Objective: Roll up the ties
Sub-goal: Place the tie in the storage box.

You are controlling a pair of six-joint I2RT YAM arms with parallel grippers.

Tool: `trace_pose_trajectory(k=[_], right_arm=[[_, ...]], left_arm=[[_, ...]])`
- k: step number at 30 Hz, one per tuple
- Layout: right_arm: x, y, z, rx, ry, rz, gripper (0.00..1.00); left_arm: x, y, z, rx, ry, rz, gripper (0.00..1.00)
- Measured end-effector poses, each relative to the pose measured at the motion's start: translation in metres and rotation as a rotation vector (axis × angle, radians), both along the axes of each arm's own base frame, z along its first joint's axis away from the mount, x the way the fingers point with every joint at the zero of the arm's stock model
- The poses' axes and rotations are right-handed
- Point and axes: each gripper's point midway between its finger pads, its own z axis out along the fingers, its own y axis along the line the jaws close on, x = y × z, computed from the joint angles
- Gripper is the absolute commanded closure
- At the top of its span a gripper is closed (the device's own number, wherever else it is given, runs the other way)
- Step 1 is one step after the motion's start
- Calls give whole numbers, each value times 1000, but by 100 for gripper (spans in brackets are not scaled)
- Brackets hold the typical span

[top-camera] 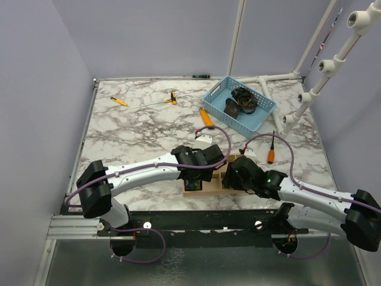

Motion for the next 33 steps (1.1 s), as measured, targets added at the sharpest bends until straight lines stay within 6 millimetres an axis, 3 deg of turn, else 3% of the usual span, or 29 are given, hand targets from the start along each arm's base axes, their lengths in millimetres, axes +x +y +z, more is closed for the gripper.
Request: trace_pose_trajectory(k=[5,8,11,14,20,28,31,33], right_arm=[[-2,-2,2,-2,0,1,40],[-2,-2,4,2,-1,6,40],[-5,0,5,9,3,27,41],[-7,1,6,12,2,54,40],[-10,4,12,21,-6,96,41],[-11,7,21,33,-8,115,41],[-10,6,27,35,-15,111,40],[-9,3,33,25,-25,99,40]], left_arm=[[-1,3,27,-76,-35,-7,39],[-5,5,38,-145,-50,-12,55],[-13,7,34,-205,-35,-24,66],[-20,9,22,-255,-7,-25,71],[-26,9,-2,-336,46,-8,73],[-22,-2,-15,-383,67,0,79],[-22,-4,-18,-388,71,0,73],[-22,-4,-16,-394,70,-3,61]])
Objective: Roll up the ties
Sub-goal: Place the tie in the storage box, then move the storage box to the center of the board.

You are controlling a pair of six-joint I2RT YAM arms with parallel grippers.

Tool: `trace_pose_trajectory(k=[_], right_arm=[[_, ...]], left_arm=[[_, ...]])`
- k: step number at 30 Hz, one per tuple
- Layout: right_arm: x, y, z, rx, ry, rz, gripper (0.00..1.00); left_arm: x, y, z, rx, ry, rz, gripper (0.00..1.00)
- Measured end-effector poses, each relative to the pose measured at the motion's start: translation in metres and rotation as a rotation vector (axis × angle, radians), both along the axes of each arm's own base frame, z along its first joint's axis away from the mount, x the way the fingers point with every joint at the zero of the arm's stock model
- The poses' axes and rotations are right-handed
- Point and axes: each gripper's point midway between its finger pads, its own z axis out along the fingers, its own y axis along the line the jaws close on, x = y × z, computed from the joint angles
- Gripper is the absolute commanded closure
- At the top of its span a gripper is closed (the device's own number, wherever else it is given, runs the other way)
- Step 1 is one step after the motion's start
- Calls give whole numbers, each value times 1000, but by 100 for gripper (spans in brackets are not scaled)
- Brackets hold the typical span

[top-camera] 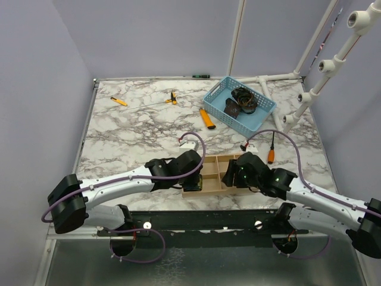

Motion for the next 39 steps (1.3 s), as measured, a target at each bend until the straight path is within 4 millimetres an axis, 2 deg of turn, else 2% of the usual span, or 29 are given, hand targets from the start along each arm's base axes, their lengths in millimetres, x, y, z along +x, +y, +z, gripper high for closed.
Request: trace_pose_trajectory(k=[3,8,13,16,19,22,26,32,39], right_arm=[[7,-6,12,-24,-38,-30,41],[17,-7,22,-75,-75,-18,42],[20,7,6,-149,-17,58,46],[16,15,-7,-157,32,102,47],[13,22,-11,-142,52,128,49],[12,30,-16,-126,67,154,56],[15,37,-30,-152,110,150,67],[26,40,-50,-216,160,77,76],[60,60,-47,-218,134,-15,76]], left_arm=[[-2,1,10,-25,-14,-14,44],[-2,6,57,-142,-116,-49,25],[10,28,108,-242,-284,17,19],[18,51,124,-283,-372,99,19],[22,73,124,-301,-426,175,19],[24,90,120,-308,-462,231,19],[26,102,122,-320,-494,278,19],[28,106,121,-324,-501,308,19],[29,106,116,-312,-495,312,19]])
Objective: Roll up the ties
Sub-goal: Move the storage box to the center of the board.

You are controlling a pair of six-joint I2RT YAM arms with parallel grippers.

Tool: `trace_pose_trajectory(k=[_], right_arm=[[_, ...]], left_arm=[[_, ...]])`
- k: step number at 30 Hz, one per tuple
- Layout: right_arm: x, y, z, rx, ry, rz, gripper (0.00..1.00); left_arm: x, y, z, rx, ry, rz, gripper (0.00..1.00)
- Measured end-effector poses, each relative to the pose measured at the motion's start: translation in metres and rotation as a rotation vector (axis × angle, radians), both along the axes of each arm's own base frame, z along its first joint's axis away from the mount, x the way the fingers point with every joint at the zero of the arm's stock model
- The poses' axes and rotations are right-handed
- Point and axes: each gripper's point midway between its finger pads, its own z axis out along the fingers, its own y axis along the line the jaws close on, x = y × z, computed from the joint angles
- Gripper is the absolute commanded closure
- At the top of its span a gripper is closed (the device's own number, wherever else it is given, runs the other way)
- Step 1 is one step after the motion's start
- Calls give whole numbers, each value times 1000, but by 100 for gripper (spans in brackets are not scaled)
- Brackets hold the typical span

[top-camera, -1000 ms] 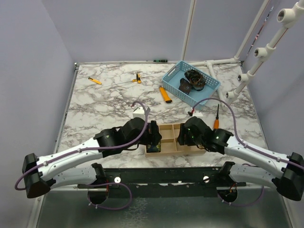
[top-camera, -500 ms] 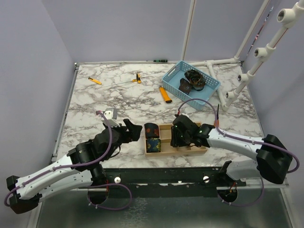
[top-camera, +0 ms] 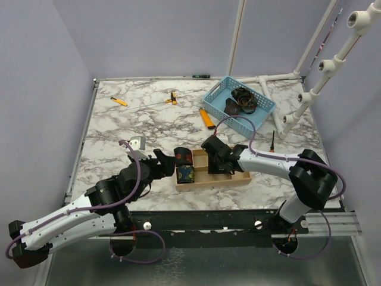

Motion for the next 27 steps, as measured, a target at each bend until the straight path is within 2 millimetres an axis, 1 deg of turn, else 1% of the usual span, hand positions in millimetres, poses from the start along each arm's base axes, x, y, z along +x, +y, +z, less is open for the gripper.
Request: trace_pose_trajectory(k=[2,4,8,10,11,12,14,17,22,23,24,27], right_arm=[[9,3,0,6,-6,-16,75],[18,3,-1,12,-15,-31,71],[28,5,4,37,-39,-13,44],[28,5,12,56,-64,10,34],[26,4,18,65,-80,24,31],[26,3,28,79,-99,35,29],[26,2,53,113,-155,63,26],[25,-2,92,157,-246,100,24],[18,-26,147,193,-389,106,23],[17,-34,161,209,-429,89,5],[15,-41,176,231,-474,71,1],[6,-64,214,319,-625,29,0]], left_arm=[[0,1,1,-1,-3,2,19],[1,3,2,2,-10,7,18],[4,7,-3,63,-7,32,14],[8,6,-6,121,2,38,10],[9,6,-6,138,3,39,9],[10,5,-6,155,4,39,8],[14,2,-9,200,10,44,7],[18,3,-11,238,8,59,4],[23,6,-11,271,-2,87,1],[23,7,-10,271,-6,95,1],[25,8,-7,268,-11,106,1],[27,12,-3,258,-22,140,1]])
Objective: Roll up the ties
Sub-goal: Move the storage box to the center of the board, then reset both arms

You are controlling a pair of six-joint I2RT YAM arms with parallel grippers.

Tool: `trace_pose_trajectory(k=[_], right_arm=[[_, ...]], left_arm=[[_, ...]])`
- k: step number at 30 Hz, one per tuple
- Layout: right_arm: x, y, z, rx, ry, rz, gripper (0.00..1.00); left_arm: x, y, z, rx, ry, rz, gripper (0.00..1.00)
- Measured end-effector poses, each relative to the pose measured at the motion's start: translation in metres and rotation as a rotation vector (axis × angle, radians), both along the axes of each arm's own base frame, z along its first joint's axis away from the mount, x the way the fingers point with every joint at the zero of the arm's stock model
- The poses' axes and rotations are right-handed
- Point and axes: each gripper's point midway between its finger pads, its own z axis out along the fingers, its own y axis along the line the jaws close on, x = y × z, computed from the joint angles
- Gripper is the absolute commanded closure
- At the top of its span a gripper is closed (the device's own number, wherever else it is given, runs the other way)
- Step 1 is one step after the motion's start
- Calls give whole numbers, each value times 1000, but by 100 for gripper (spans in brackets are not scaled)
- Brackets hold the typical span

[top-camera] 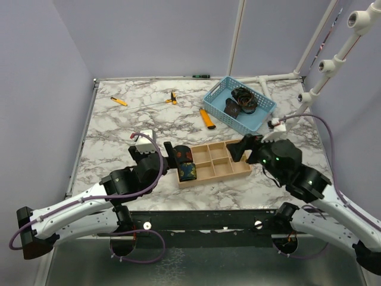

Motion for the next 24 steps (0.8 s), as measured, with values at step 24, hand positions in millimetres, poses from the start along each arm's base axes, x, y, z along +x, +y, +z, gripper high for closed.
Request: trace_pose_trajectory(k=[24], right_arm=[[8,-45,-56,36,9,-269,0]], left_arm=[[44,15,15,28,74,322,1]])
